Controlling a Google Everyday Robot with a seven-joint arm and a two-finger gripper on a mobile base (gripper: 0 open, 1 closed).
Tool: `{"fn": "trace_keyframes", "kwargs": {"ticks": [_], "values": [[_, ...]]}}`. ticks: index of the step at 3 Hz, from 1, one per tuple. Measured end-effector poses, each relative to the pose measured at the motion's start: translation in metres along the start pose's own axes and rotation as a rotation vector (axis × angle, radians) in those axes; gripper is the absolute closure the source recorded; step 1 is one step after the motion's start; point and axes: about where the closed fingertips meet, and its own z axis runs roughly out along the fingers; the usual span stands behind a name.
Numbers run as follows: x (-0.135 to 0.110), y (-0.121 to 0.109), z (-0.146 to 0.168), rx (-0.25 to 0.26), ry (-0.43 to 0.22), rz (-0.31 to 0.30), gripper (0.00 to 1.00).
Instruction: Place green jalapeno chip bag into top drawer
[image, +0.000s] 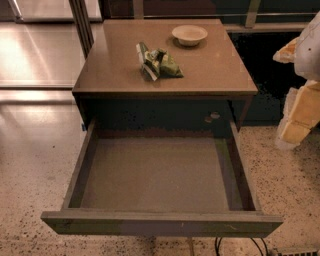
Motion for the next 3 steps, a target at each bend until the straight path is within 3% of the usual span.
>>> {"fn": "trace_keyframes", "kwargs": {"ticks": [2,3], "values": [[-0.007,-0.006,0.006,0.011,-0.012,-0.018,0.00],[-0.036,-0.034,0.029,0.010,-0.071,-0.094,0.00]]}}
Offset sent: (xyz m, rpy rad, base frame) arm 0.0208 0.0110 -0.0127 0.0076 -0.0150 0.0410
